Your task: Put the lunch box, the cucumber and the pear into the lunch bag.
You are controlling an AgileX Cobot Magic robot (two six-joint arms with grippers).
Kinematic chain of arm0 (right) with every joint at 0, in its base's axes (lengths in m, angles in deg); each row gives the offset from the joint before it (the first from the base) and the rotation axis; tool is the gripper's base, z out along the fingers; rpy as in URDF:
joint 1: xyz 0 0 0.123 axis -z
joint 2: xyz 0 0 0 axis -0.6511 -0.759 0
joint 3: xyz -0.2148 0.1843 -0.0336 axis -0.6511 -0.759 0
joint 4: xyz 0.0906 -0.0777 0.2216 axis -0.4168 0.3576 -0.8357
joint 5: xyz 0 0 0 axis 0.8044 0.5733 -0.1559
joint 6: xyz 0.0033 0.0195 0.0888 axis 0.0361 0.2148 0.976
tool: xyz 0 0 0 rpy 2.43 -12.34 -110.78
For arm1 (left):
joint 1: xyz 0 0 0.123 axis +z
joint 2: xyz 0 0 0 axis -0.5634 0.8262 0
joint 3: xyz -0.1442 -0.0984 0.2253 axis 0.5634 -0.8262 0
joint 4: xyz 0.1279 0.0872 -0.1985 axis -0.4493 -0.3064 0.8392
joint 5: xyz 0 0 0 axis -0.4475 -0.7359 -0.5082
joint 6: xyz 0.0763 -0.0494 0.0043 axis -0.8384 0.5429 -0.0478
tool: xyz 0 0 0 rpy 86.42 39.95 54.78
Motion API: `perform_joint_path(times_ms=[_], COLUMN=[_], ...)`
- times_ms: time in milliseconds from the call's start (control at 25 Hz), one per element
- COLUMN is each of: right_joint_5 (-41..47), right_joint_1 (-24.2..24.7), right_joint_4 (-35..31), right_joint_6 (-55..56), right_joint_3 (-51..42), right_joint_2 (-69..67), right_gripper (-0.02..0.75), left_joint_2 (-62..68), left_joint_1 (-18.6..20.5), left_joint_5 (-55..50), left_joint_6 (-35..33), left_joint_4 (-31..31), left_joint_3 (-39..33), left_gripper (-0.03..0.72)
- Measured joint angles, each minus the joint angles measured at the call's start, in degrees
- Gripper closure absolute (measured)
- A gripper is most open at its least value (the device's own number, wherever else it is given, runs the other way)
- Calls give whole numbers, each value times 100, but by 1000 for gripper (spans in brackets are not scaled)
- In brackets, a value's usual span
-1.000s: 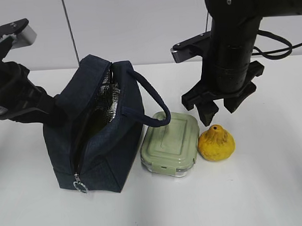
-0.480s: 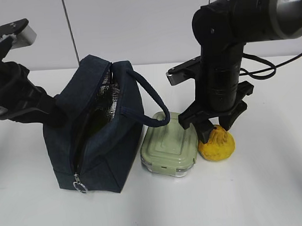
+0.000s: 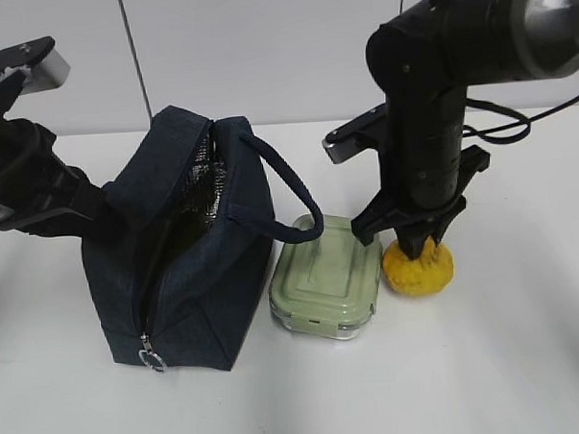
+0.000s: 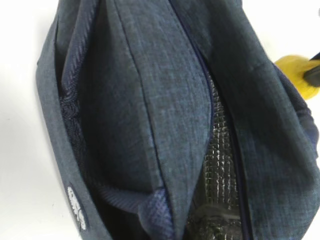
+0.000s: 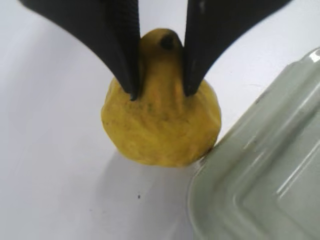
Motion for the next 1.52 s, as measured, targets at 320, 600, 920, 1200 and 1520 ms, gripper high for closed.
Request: perform_joint_path(times_ms=[320,600,920,1200,1520], right_joint_5=[-704,-1802,-2200,-2150,-1646], right_joint_1=[13,-137,-778,-982,-982], right_joint_4=[-162,-2637,-3457,-3477,-2962], right_joint_6=[107,-1624,-2360,-2410,-2418], right_joint_3=[-6,-6,280,512,512], right_joint_2=[1519,2056,1683,1129,482], right_gripper=[579,580,583,587,588], left_joint_2=[0,0,0,0,0], left_joint_1=[0,0,0,0,0], left_joint_5=[0,0,0,0,31], left_joint_6=[0,0,0,0,0], left_joint_4=[-11,-21,-27,-31,-45], left_joint_3=[0,0,0,0,0], left_gripper=[686,686,686,686,686])
